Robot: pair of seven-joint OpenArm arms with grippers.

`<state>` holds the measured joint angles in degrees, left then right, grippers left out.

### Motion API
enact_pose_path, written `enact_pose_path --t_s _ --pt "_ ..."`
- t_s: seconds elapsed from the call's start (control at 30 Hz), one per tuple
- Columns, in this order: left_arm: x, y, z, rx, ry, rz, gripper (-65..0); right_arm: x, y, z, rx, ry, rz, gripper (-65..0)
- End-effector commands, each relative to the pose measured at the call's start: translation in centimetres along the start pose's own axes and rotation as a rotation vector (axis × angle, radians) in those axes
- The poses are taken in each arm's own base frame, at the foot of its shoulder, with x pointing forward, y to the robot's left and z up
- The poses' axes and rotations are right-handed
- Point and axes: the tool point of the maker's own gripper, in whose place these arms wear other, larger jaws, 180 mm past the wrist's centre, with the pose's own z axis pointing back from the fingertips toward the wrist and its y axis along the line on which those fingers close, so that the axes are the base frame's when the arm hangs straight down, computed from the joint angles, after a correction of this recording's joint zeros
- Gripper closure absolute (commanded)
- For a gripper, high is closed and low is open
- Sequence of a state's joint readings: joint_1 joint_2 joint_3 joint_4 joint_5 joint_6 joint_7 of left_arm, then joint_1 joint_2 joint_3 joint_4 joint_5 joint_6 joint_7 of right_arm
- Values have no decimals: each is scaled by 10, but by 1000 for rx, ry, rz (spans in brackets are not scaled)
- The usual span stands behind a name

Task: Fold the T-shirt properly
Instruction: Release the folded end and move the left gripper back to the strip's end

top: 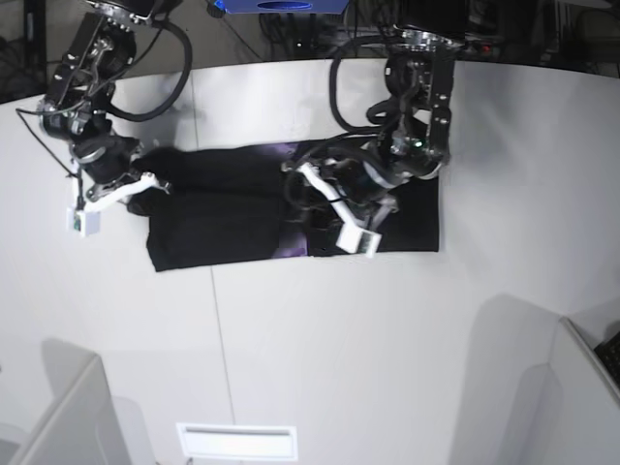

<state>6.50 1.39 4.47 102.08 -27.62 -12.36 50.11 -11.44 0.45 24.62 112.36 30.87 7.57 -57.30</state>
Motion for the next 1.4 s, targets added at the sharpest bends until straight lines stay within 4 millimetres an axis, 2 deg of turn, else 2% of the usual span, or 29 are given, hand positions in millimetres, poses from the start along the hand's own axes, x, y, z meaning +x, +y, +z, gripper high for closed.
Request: enact_pose_path --t_s 0.0,0.03,0.07,0.1,0.17,0.2,0.23,0.37,0.5,0.63,0.7,0.83,0.9,0.93,1.0,1.1,1.23,1.37 --pt "7 20 14 52 -37 2 -117 9 6 2 22 -14 7 0" --pt "6 43 26 110 -43 15 -20 12 5 2 20 -2 8 0" --pt "6 68 38 171 -49 28 0 17 3 3 15 12 16 -98" --pt "7 91 51 230 -59 40 0 22 3 1 17 27 24 -203" --pt "7 125 72 318 -71 60 0 25 4 -4 26 56 23 -378" --pt "5 144 87 371 -73 66 0 27 4 -7 30 66 15 -455" --pt "4 161 102 418 -74 66 0 28 4 -12 35 73 8 -501" --pt "-3 205 149 560 -83 89 0 30 -11 -28 18 118 -9 -513" --pt "-17 230 170 594 -53 76 0 36 -28 -50 4 160 -50 -513" --pt "-34 242 178 591 -24 92 0 26 -43 -66 -11 188 -81 -513" --pt "-42 244 176 592 -10 112 0 15 -40 -73 -4 218 -72 -513" --pt "-39 244 172 584 -32 109 0 -5 -33 -85 8 251 -43 -513" --pt "-38 239 162 558 -60 94 0 -14 -27 -87 18 268 -29 -513" --pt "-44 237 158 546 -57 92 0 -18 -24 -88 23 277 -22 -509" --pt "-50 229 145 511 -58 82 0 -27 -21 -88 28 298 -6 -465" --pt "-63 222 127 475 -48 95 0 -34 -21 -88 29 315 -1 -365" --pt "-78 211 103 426 -27 104 0 -43 -25 -90 21 341 -18 -297" --pt "-81 194 87 372 -21 80 0 -47 -29 -91 13 351 -23 -233"
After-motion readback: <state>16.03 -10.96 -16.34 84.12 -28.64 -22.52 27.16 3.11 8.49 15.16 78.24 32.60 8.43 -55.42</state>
